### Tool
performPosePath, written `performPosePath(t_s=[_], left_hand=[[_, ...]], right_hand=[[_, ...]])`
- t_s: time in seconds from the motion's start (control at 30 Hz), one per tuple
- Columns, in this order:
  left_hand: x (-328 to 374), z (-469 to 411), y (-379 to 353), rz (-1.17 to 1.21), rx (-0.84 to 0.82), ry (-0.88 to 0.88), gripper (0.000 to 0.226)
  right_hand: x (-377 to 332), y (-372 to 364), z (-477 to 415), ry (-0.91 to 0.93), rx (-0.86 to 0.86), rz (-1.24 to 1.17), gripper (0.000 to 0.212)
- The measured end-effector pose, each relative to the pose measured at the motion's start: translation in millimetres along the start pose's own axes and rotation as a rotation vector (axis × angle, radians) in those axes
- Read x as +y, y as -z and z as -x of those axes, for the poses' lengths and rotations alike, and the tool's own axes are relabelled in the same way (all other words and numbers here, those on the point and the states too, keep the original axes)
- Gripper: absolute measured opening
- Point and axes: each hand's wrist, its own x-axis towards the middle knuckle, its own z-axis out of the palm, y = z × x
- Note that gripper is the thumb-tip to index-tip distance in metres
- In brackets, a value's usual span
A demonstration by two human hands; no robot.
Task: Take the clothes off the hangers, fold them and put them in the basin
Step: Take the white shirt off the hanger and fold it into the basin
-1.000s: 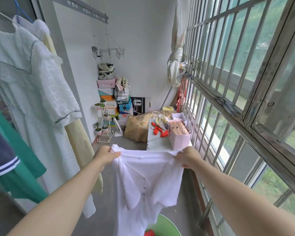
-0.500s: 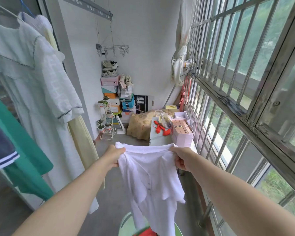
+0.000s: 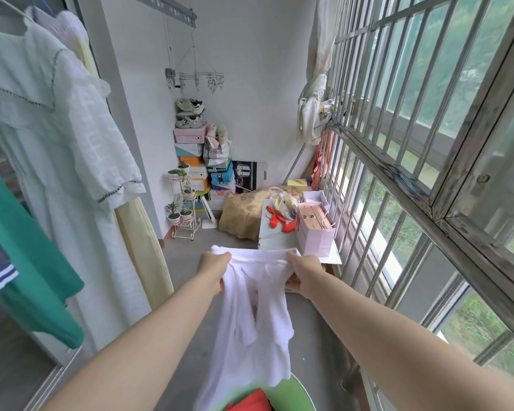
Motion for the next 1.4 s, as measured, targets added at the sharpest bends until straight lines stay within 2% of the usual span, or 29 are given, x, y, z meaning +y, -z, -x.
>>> performPosePath(t_s=[0.17, 0.27, 0.4, 0.57, 0.73, 0.87, 0.97, 1.03, 1.07, 1.13, 1.17, 1.2, 1.27, 1.33, 1.4], left_hand=[[5, 5, -11, 0.001, 0.048, -0.059, 0.013], [7, 8, -18, -0.051, 0.035, -0.100, 0.014], [11, 15, -25, -0.128, -0.029, -0.151, 0.004], [12, 19, -25, -0.225, -0.136, -0.236, 0.011], [17, 28, -15, -0.308, -0.329, -0.288, 0.036], [19, 23, -14, -0.503, -0.205, -0.458, 0.023], [22, 19, -8, -0.342, -0.300, -0.423, 0.019], [27, 21, -1, -0.247, -0.390, -0.392, 0.032], [30, 23, 1, -0.213, -0.425, -0.383, 0.038], [37, 24, 6, -0.136, -0.487, -0.359, 0.045], [40, 23, 8, -0.083, -0.516, -0.342, 0.044], [44, 26, 10, -0.038, -0.535, -0.328, 0.038], [50, 26, 14, -0.007, -0.563, -0.307, 0.039], [53, 29, 18, -0.053, -0.609, -0.301, 0.049], [53, 33, 21, -0.101, -0.657, -0.306, 0.045]], right_hand=[[-8, -19, 20, 0.125, -0.119, 0.030, 0.022], [-13, -27, 26, 0.201, -0.142, 0.058, 0.021], [-21, -36, 29, 0.211, -0.195, 0.086, 0.015], [-31, -40, 35, 0.188, -0.233, 0.072, 0.010], [-39, -39, 39, 0.177, -0.236, 0.026, 0.011], [-44, -37, 46, 0.319, -0.258, 0.229, 0.020], [-46, -28, 50, 0.452, -0.304, 0.273, 0.021], [-45, -19, 48, 0.440, -0.321, 0.178, 0.019], [-44, -13, 47, 0.421, -0.329, 0.144, 0.025], [-37, -2, 41, 0.395, -0.390, 0.143, 0.052], [-33, 4, 37, 0.374, -0.454, 0.190, 0.062], [-29, 9, 37, 0.351, -0.516, 0.238, 0.063], [-24, 14, 41, 0.314, -0.568, 0.280, 0.040], [-23, 16, 40, 0.297, -0.512, 0.225, 0.014], [-24, 16, 39, 0.257, -0.510, 0.135, 0.015]])
